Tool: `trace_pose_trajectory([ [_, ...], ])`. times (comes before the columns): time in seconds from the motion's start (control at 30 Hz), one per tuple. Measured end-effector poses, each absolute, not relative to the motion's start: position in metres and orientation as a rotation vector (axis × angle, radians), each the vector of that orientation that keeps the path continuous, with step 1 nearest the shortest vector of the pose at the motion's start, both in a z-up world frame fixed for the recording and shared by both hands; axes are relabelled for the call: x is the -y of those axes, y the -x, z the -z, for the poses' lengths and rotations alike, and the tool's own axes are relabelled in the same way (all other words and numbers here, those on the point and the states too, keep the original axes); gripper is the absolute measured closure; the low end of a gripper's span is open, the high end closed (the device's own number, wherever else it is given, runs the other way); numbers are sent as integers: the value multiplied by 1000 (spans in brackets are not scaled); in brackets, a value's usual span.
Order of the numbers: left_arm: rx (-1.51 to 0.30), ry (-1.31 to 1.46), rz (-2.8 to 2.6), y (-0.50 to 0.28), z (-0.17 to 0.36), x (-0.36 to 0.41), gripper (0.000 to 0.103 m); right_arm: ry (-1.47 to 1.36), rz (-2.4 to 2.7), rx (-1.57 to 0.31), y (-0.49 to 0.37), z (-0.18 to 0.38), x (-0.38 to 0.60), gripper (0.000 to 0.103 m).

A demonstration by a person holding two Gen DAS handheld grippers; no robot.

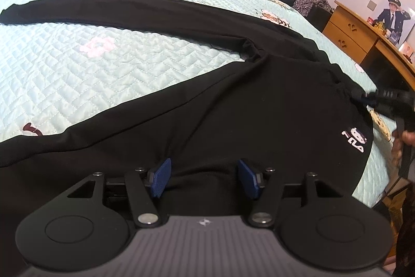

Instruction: Fold clothes

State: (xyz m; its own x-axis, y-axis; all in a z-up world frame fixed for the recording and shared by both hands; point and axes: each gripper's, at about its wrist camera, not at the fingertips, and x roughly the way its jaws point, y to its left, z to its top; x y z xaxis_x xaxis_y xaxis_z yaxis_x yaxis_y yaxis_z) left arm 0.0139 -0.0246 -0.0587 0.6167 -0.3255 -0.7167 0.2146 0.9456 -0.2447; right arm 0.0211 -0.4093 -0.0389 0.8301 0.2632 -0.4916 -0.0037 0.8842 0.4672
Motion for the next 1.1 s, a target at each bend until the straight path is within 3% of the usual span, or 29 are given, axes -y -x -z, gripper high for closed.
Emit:
trace_pose_trajectory([
  [0.2,-854,126,302,-14,59,28,40,-541,-124,-590,-44,44,421,81],
  [0.3,-855,147,312,-15,59,24,40,-554,-69,-636,-46,58,435,103],
  [0.47,-858,146,315,-16,59,26,38,-597,-52,-612,-26,52,442,103],
  [0.6,-846,113,316,-14,60,33,33,-608,-70,-553,-23,41,438,81],
  [0.87,-842,105,322,-13,61,34,32,-638,-216,-626,-67,52,419,78],
  [0.9,-842,105,324,-13,61,34,32,-634,-170,-654,-71,57,422,83],
  [0.93,-842,106,325,-13,61,34,32,-626,-114,-679,-74,62,426,103],
  [1.07,-841,109,331,-13,61,33,32,-653,-42,-652,-61,58,435,103],
  [1.1,-841,110,332,-13,61,33,32,-643,-29,-637,-57,54,434,98],
])
